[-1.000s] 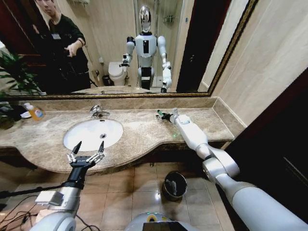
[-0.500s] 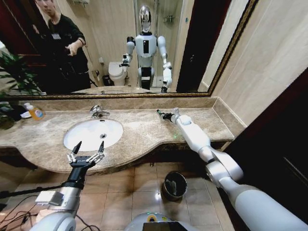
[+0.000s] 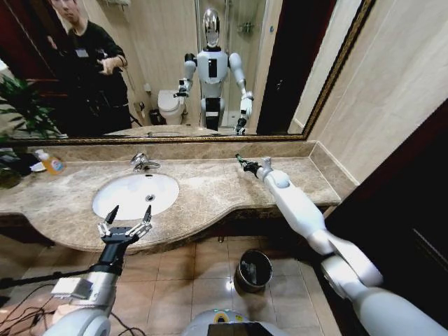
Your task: Pick up the trash from the sink and place it in the trash bin.
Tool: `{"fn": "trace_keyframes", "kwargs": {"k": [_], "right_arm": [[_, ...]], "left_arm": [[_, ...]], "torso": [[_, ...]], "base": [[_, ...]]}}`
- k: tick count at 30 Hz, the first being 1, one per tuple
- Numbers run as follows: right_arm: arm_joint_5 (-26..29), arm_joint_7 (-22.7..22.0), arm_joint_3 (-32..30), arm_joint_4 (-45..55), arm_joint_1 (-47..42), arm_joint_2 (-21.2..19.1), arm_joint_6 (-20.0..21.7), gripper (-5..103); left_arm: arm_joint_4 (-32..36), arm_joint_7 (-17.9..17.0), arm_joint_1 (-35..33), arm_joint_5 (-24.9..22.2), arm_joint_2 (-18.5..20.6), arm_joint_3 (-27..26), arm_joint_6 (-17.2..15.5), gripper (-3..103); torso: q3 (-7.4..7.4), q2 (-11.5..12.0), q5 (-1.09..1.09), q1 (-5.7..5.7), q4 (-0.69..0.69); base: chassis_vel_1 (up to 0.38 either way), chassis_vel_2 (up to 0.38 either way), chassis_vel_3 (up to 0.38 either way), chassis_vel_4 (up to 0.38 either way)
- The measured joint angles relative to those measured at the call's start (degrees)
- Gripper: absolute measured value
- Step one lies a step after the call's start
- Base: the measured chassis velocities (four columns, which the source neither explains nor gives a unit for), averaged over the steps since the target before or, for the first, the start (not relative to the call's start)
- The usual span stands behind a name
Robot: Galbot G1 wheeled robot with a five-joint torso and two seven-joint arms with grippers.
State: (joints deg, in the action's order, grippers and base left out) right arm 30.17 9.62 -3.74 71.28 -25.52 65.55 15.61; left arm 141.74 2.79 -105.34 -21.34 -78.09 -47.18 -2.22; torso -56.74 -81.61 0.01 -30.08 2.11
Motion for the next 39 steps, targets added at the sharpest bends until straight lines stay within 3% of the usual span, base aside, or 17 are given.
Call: {"fn": "trace_keyframes", "kwargs": {"k": [7, 10, 16, 27, 34, 39], "right_arm": [[0.56, -2.46, -3.40, 8.04, -6.92, -4.28, -0.56, 7], [1.44, -4.70, -6.52, 16.14, -13.77, -8.45, -1.37, 7], [1.54, -4.93, -11.10, 24.90, -24.31, -11.06, -2.16, 7], [0.16, -4.29, -14.87, 30.34, -36.48, -7.57, -7.70, 7], [-1.22, -1.33, -24.28, 35.54, -53.89, -4.66, -13.58, 7], [-2.93, 0.12, -25.63, 35.87, -58.99, -2.80, -17.14, 7]], "left_arm": [[0.00, 0.01, 0.00, 0.00, 0.00, 0.00, 0.00, 100], [0.00, 0.01, 0.00, 0.00, 0.00, 0.00, 0.00, 100], [0.00, 0.04, 0.00, 0.00, 0.01, 0.01, 0.00, 100], [0.00, 0.01, 0.00, 0.00, 0.00, 0.00, 0.00, 100], [0.00, 0.01, 0.00, 0.00, 0.00, 0.00, 0.00, 100], [0.00, 0.01, 0.00, 0.00, 0.00, 0.00, 0.00, 100]], "torso": [[0.00, 0.00, 0.01, 0.00, 0.00], [0.01, 0.00, 0.01, 0.00, 0.00], [0.01, 0.00, 0.01, 0.01, -0.03], [-0.01, 0.01, -0.03, -0.01, 0.03], [0.00, 0.00, -0.01, 0.00, -0.01], [0.00, 0.00, -0.02, 0.00, -0.01]], "base": [[0.000, 0.000, 0.000, 0.000], [0.000, 0.000, 0.000, 0.000], [0.000, 0.000, 0.000, 0.000], [0.000, 0.000, 0.000, 0.000], [0.000, 0.000, 0.000, 0.000], [0.000, 0.000, 0.000, 0.000]]}}
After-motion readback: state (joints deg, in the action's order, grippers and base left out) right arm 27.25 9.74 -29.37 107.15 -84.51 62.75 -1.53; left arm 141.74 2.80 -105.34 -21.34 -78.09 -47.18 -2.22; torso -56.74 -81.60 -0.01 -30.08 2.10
